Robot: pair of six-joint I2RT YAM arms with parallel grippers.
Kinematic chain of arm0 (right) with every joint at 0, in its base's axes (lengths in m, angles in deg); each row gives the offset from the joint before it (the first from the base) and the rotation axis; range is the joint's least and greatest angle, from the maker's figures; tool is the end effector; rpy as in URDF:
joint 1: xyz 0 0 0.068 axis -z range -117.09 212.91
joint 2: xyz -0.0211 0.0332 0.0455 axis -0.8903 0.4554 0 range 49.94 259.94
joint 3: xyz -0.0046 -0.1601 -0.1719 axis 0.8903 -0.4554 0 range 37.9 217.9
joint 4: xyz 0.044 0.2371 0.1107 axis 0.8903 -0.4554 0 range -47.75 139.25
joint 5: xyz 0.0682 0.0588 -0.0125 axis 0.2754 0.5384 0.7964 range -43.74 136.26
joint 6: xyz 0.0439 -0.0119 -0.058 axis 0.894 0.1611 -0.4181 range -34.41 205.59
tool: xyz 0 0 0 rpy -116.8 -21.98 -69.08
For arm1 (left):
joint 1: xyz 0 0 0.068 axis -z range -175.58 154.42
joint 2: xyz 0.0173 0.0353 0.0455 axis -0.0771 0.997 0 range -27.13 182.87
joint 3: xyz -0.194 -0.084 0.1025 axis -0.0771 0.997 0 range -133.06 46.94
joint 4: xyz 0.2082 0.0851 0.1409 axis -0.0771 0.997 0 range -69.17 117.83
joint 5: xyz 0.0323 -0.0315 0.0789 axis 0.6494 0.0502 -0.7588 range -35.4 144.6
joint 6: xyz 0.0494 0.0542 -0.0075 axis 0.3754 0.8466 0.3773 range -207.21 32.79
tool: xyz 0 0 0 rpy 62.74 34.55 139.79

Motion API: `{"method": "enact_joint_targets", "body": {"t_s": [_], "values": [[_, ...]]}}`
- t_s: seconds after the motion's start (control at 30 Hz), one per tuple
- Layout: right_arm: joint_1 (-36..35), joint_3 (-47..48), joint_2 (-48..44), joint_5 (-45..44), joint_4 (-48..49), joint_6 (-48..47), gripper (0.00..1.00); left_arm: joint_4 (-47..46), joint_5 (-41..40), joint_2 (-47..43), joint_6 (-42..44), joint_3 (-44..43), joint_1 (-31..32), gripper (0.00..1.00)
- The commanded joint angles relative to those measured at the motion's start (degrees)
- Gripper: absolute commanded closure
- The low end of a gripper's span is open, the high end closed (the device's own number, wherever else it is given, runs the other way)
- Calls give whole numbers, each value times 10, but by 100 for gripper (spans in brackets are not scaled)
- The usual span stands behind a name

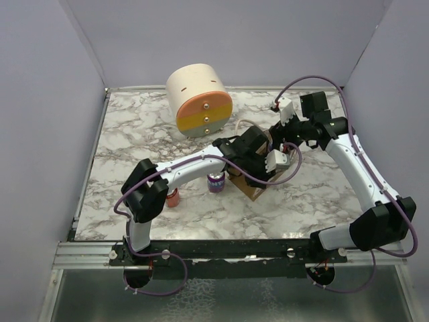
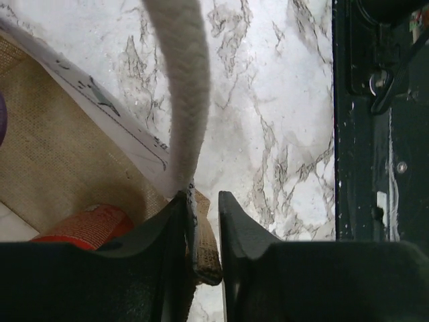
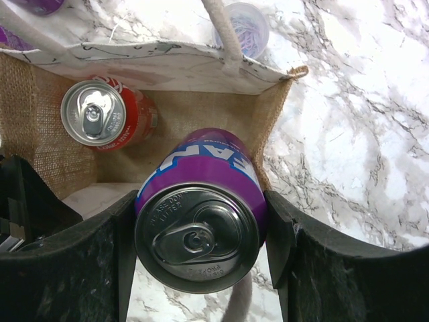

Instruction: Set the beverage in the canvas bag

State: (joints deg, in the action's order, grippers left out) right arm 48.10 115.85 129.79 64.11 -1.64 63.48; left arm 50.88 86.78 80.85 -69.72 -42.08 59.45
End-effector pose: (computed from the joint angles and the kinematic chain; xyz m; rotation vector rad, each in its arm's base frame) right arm 0.2964 0.0978 0.2808 -0.9006 2.2888 0.3323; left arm 0.2180 -0.3689 0.2077 1.6754 1.8337 -0.9716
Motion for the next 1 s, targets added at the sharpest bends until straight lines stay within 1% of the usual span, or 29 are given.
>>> {"method": "enact_joint_targets", "body": {"t_s": [0.0, 0.13, 0.2, 0.3, 0.43, 0.53, 0.57, 0.67, 0.73, 0.8, 0.83, 0.97], "values": [[4, -1, -35, 37, 34, -9, 72, 50, 53, -24, 70, 4, 3, 78], [4, -6, -45, 65, 19, -29, 71, 98, 83, -33, 134, 6, 3, 89], [4, -12, -52, 59, 12, -41, 71, 128, 101, -36, 175, 4, 3, 91], [4, -20, -62, 53, 0, -52, 71, 192, 138, -34, 257, 0, 3, 91], [4, -29, -79, 74, -14, -69, 70, 251, 156, -24, 317, -10, 3, 91], [3, -31, -86, 93, -26, -83, 69, 275, 158, -16, 337, -23, 3, 89], [3, -30, -87, 101, -30, -87, 69, 277, 159, -15, 337, -26, 3, 88], [2, -28, -88, 127, -45, -101, 68, 279, 156, -13, 338, -37, 3, 79], [2, -28, -90, 145, -53, -113, 67, 277, 148, -13, 336, -43, 3, 69], [1, -33, -94, 163, -58, -123, 66, 271, 138, -14, 326, -46, 3, 55], [0, -37, -97, 173, -60, -128, 66, 270, 134, -16, 323, -46, 3, 51], [-1, -57, -106, 187, -44, -127, 65, 272, 123, -29, 331, -42, 3, 42]]}}
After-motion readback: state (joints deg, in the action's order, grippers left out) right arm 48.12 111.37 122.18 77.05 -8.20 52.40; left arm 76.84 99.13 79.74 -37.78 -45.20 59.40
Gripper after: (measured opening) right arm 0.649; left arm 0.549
